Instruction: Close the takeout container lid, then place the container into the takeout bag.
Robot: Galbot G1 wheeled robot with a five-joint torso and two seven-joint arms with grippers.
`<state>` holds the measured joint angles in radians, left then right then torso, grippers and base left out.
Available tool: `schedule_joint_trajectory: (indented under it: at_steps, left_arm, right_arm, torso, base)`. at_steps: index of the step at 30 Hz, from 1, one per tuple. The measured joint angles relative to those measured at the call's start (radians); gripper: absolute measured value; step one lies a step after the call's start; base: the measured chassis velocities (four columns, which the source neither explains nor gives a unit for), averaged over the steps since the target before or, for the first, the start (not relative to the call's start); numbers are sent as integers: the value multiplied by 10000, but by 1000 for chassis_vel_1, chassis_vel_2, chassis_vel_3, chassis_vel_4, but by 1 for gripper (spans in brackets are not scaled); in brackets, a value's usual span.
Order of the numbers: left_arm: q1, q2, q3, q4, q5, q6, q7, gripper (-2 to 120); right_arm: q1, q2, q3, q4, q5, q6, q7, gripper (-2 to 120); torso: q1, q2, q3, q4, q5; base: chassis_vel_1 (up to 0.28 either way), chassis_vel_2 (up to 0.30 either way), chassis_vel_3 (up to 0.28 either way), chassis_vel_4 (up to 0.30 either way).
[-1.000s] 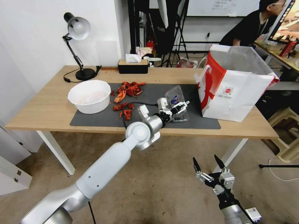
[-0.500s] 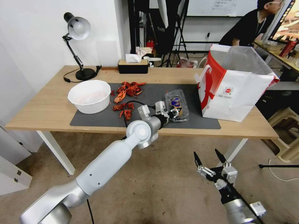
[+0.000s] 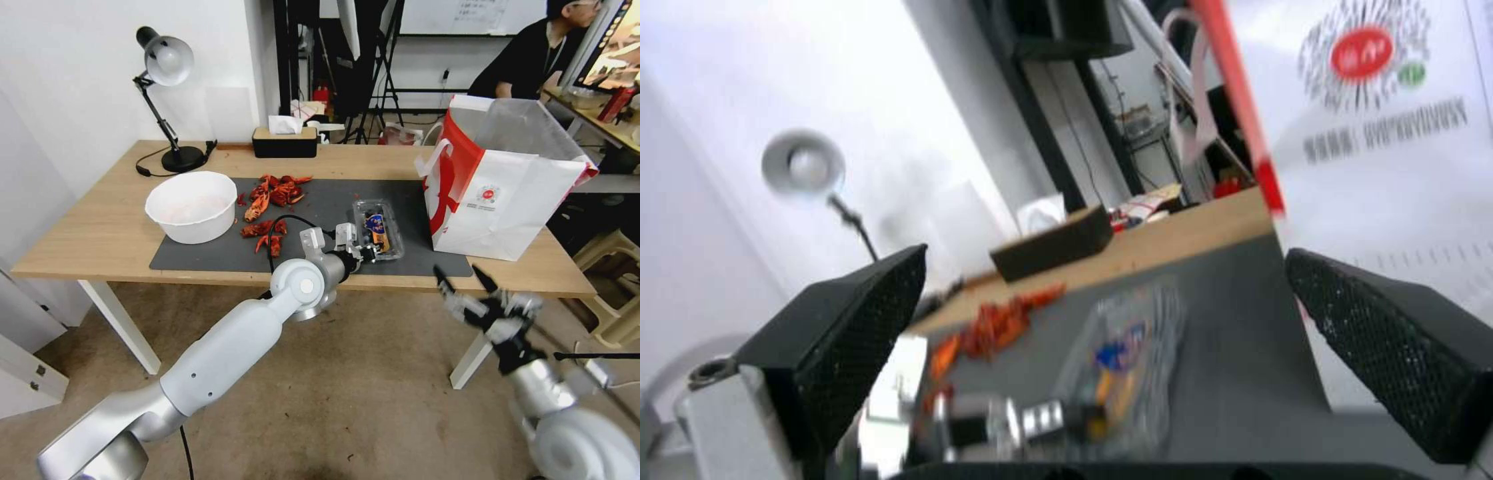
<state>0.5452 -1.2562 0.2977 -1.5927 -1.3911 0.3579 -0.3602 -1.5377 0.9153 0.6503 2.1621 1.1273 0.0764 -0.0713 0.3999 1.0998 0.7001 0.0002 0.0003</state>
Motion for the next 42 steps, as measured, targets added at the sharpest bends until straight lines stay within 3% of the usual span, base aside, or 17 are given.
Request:
schedule_joint_trajectory:
  at_steps: [7, 15, 26, 42]
  left_arm:
    - [11, 93, -100, 0, -66, -89, 0, 0]
    - [-3, 149, -150, 1, -153, -123, 3, 0]
    - [-372, -83, 295, 376, -255, -205, 35, 0]
    - [-483, -97, 331, 511, -309, -285, 65, 0]
  right_arm:
    - [1779, -884, -549, -495, 2829, -1763, 1283, 100]
    - [3860, -1092, -1424, -1156, 4731, -3456, 3009, 100]
    - [5491, -1081, -1976, -2191, 5615, -5691, 4781, 100]
    - [7219, -723, -3777, -3403, 5465, -6377, 4670, 100]
  torso:
    - [2, 0, 1, -3, -3]
    - [2, 2, -1, -2, -3]
    - [2, 2, 0, -3, -3]
    - [1, 1, -1, 0, -3]
  base:
    - [0, 0, 0, 0]
    - [0, 0, 0, 0]
    - [0, 0, 0, 0]
    - [0, 0, 0, 0]
